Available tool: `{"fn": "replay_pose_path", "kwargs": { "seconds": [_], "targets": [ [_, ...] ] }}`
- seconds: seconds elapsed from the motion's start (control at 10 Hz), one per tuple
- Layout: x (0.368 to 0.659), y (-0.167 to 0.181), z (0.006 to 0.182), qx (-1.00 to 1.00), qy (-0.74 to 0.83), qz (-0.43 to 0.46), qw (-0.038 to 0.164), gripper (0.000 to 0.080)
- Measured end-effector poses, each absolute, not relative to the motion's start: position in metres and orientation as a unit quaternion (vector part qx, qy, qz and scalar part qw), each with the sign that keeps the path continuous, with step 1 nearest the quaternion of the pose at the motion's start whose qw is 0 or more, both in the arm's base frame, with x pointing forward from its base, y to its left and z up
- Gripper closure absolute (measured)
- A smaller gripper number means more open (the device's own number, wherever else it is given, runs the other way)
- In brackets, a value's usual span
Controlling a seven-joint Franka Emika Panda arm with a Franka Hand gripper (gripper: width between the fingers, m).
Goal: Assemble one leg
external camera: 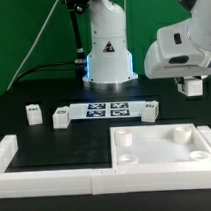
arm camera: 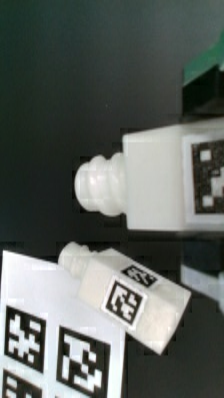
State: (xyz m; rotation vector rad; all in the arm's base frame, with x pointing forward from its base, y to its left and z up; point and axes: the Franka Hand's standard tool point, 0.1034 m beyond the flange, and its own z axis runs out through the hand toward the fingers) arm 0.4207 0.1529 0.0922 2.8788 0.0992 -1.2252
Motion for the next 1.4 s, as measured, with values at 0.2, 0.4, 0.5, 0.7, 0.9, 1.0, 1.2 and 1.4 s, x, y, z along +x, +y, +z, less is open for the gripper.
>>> {"fn": "replay_pose_path", "kwargs": {
  "seconds": [0.2,0.4,0.5,0.7,0.9,1.0,1.2,1.4],
  "targets": [
    [0.428,0.155,0.09,0.93,0.034,-0.365,0.001,0.0512],
    [0.428,0.155,0.088,0.932,0.033,-0.361,0.0,0.0512],
    [0.439,0.158,0.085,0.952,0.032,-0.305,-0.007,0.0512],
    [0.438,0.148,0.085,0.983,0.022,-0.183,-0.016,0.0512],
    [0.455,0.144,0.087,0.995,0.018,-0.093,-0.026,0.0511],
    [0.457,0.143,0.091,0.999,0.018,-0.038,-0.032,0.0511],
    [0.472,0.142,0.1,0.998,0.026,0.05,-0.04,0.0511],
    [0.478,0.147,0.107,0.989,0.04,0.13,-0.051,0.0511]
  ]
}}
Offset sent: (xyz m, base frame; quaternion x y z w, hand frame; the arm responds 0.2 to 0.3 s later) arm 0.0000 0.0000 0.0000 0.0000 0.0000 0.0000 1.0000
